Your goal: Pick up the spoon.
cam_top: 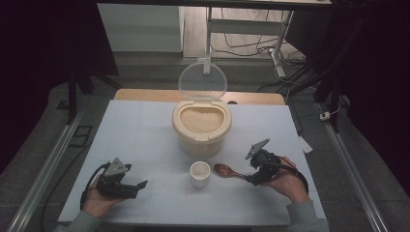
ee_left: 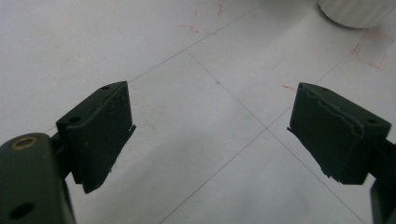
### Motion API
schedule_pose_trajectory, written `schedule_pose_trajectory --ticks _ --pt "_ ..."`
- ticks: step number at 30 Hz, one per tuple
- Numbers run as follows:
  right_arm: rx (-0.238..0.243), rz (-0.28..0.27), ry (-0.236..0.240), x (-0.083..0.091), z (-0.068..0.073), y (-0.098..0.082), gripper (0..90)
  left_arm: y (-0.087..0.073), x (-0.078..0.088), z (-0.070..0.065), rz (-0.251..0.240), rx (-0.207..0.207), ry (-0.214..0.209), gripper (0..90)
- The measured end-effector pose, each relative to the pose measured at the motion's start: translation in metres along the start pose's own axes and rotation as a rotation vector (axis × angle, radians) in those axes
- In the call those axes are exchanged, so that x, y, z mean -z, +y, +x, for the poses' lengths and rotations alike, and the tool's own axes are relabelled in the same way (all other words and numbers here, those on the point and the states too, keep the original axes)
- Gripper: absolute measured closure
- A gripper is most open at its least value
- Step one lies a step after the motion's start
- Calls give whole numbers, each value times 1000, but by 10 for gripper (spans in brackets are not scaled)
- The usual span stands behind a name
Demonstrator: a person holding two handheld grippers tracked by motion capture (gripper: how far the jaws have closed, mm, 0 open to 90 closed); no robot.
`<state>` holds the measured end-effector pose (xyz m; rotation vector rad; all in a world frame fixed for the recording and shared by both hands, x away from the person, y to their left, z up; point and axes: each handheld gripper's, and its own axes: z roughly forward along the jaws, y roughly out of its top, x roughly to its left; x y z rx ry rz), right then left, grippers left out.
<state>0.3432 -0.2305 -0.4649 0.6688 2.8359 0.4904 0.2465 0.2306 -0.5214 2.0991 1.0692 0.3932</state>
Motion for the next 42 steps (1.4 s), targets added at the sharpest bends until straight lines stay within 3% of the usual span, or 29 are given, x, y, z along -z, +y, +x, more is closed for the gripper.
schedule_pose_trajectory --ticks 7,15,21,27,32,37,42 --pt "2 41 34 -12 -4 -7 386 -1 -1 0 5 -1 -1 132" --pt "7 78 42 -21 -5 -10 425 -1 -2 0 8 -3 -5 132" --pt "14 85 45 -23 -5 -10 515 -1 -1 1 6 5 -9 132" --pt "51 108 58 -26 -4 -10 646 -1 0 -1 3 -2 -7 133" --pt "60 127 66 -28 -3 -6 672 -2 -1 -1 7 -8 -8 132" --pt "106 185 56 -30 2 2 734 -2 -1 -1 8 -9 -5 133" --pt "148 178 59 -30 5 1 781 -3 -1 0 11 -10 -3 133"
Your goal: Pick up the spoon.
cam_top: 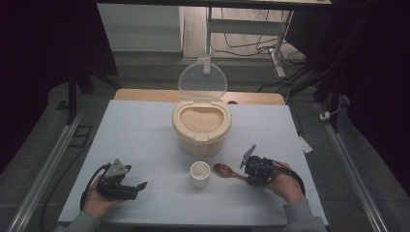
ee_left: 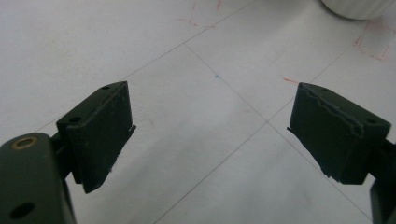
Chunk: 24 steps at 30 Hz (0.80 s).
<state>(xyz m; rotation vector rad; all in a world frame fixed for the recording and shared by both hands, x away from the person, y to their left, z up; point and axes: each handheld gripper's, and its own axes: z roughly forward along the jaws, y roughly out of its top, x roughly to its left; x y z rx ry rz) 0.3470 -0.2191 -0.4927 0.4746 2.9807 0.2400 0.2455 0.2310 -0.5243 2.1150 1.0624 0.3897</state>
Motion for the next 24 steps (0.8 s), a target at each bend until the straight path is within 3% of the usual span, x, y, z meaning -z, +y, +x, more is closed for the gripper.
schedule_pose_trajectory --ticks 7,12,22,24 --pt "17 -35 -1 2 -1 -5 783 -2 1 1 1 3 5 135" --pt "-2 -54 3 5 0 -10 784 -3 1 1 4 2 6 135" --pt "-20 -182 -12 32 -2 -23 785 -4 0 2 9 3 10 135" --pt "-14 -237 -23 47 1 -26 784 -4 0 2 11 2 11 135"
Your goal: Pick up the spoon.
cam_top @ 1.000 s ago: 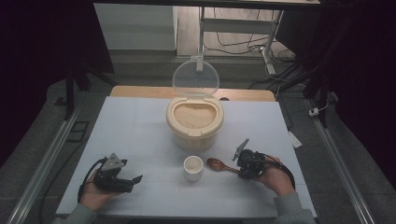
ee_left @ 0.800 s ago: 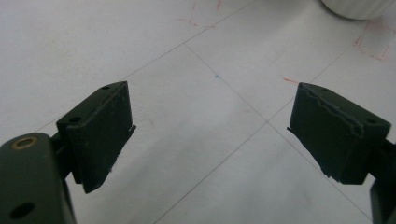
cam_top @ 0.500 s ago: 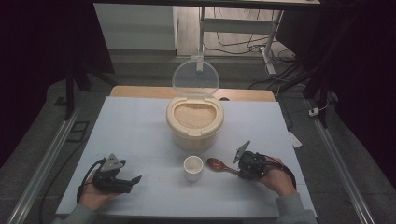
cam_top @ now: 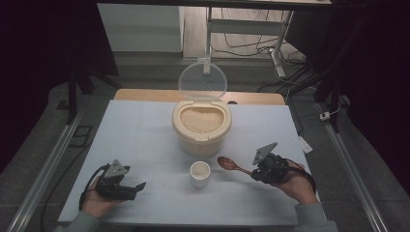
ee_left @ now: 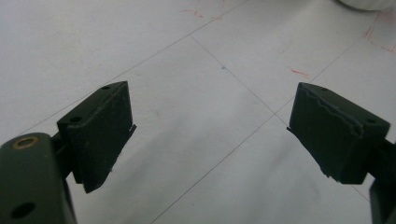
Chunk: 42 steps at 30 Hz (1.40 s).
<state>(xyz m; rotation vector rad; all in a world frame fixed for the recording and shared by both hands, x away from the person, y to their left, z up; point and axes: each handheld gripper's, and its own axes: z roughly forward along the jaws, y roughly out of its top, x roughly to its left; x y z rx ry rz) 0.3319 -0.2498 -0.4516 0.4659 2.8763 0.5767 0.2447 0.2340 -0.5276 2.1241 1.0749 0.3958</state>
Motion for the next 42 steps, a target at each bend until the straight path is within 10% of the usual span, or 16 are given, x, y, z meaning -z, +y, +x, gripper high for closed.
schedule_pose_trajectory --ticks 12,42 --pt "62 -167 17 28 16 19 784 0 -1 0 3 -2 1 135" --pt "204 -171 65 5 40 83 784 3 -2 -1 9 -5 -8 136"
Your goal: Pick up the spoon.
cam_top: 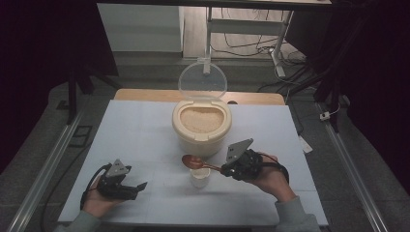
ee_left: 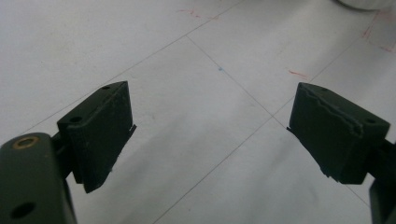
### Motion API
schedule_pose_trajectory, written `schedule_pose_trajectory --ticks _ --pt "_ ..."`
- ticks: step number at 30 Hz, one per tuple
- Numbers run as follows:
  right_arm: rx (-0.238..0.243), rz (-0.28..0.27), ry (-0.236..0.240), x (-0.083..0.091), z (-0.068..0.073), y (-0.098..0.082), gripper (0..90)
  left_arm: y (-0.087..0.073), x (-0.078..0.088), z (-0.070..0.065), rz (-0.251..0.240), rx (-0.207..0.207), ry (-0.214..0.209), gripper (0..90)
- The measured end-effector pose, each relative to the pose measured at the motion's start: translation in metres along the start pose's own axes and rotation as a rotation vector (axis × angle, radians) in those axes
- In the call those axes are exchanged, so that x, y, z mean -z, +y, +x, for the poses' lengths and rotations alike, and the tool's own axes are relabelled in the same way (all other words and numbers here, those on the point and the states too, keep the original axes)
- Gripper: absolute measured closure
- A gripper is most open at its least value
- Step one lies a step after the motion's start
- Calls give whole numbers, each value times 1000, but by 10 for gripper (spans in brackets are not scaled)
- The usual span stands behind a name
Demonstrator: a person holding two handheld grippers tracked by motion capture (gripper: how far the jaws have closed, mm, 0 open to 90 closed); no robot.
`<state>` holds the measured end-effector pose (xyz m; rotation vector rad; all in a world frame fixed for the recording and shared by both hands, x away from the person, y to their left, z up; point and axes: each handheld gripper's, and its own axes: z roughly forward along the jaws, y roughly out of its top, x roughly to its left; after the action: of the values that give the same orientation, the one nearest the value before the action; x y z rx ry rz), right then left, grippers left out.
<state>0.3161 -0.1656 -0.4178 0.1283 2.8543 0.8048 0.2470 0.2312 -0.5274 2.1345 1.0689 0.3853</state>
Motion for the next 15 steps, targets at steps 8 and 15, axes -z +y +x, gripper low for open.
schedule_pose_trajectory --ticks 8,15 --pt "5 -2 3 -5 2 2 784 1 1 -1 -3 -3 -1 137" --pt "15 2 0 -6 3 3 784 30 20 -14 -54 -68 -24 138"
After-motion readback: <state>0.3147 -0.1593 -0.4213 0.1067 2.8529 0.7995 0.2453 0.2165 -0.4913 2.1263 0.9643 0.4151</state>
